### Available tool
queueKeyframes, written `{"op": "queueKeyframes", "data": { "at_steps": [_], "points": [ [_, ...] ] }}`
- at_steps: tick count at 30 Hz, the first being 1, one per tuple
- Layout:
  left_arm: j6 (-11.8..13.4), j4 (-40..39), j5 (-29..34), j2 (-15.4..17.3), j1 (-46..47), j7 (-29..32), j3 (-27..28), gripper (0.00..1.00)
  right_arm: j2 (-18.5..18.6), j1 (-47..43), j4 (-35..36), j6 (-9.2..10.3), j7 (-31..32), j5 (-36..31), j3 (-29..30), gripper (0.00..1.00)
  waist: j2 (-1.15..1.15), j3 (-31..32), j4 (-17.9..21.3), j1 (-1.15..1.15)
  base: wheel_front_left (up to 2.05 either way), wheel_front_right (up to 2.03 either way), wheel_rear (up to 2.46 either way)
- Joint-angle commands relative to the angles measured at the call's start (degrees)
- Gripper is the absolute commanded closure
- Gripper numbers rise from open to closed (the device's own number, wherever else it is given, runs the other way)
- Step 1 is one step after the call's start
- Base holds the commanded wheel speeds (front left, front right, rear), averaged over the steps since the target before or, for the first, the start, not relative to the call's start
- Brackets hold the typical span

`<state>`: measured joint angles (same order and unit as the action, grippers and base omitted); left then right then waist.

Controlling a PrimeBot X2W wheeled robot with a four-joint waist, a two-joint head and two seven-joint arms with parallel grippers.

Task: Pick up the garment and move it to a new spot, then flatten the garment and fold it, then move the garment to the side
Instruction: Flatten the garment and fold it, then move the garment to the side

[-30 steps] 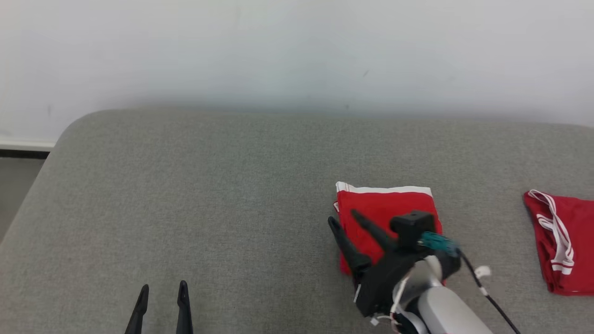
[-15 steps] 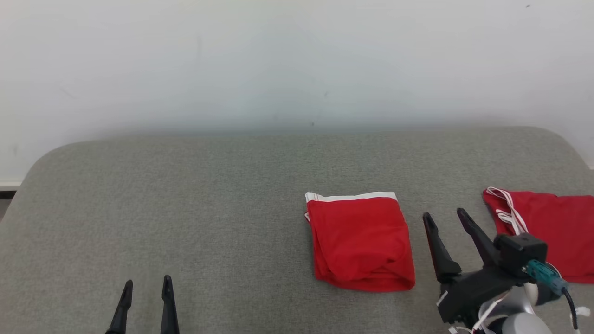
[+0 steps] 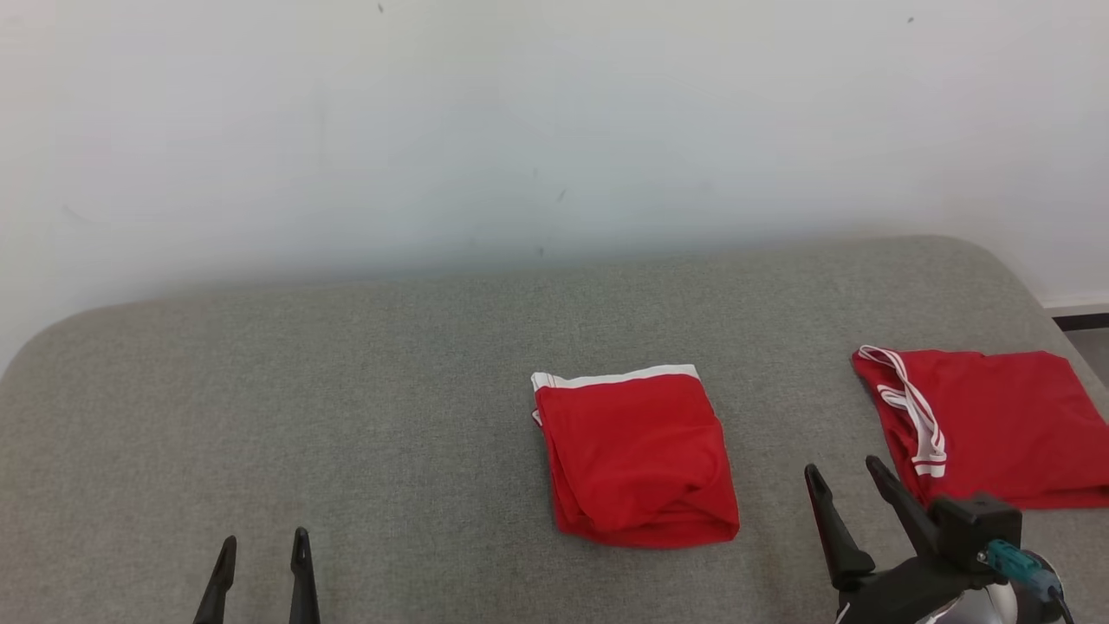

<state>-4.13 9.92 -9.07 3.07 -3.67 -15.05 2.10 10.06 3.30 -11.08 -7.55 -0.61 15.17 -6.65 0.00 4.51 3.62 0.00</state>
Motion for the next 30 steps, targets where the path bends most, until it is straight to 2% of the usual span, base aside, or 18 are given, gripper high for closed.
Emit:
{"op": "queueKeyframes", "data": {
  "at_steps": [1,30],
  "points": [
    [-0.27,0.22,0.43,0.02,-0.97,-0.15,0.27,0.0,0.19,-0.74,-0.39,0.14,-0.47,0.74,0.1,0.0,0.0,0.22,0.19,0.0,0.0,0.0,0.0],
    [0.57,0.58,-0.26,-0.2,-0.62,-0.15,-0.77,0.0,-0.49,-0.19,-1.59,0.14,0.5,1.13,-0.4,0.0,0.0,-1.08,0.28,0.0,0.0,0.0,0.0]
  ]
}}
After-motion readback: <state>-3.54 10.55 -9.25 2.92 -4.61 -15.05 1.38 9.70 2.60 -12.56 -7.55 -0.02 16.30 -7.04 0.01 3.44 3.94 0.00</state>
